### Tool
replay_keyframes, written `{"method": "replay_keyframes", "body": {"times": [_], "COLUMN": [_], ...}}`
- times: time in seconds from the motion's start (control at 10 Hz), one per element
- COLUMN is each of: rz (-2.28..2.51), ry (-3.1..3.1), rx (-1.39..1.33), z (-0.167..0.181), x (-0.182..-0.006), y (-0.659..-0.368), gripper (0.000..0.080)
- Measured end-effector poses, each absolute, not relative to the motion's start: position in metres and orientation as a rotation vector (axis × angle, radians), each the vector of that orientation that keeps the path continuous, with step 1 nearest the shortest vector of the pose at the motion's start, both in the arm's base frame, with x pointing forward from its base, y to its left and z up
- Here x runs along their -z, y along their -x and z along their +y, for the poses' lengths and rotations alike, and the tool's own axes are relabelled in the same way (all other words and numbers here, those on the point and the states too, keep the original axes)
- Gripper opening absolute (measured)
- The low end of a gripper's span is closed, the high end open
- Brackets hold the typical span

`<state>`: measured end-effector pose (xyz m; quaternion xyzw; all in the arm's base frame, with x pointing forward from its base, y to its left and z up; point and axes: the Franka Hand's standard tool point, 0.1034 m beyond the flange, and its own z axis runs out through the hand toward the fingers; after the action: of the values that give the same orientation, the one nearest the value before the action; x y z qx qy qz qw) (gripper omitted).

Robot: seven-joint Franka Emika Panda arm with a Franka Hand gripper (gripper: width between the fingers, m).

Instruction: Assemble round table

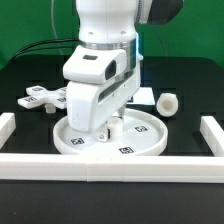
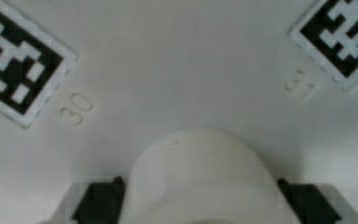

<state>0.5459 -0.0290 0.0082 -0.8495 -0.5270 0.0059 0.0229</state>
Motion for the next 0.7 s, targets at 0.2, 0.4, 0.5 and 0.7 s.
{"method": "replay_keyframes", "body": {"times": [0.2,0.4,0.5,0.7], "rz": [-1.632,-1.666,-1.697,-1.733], "ry": [2.631,2.613,2.591,2.563], "rx": [-0.018,-0.009,0.004,0.008], "z": [-0.029,-0.018,-0.002,0.019], "x": [-0.008,-0.01,-0.009,-0.008], "y": [-0.546,-0.55,-0.556,-0.565], "gripper": [0.0406,0.0406,0.0407,0.0407]}}
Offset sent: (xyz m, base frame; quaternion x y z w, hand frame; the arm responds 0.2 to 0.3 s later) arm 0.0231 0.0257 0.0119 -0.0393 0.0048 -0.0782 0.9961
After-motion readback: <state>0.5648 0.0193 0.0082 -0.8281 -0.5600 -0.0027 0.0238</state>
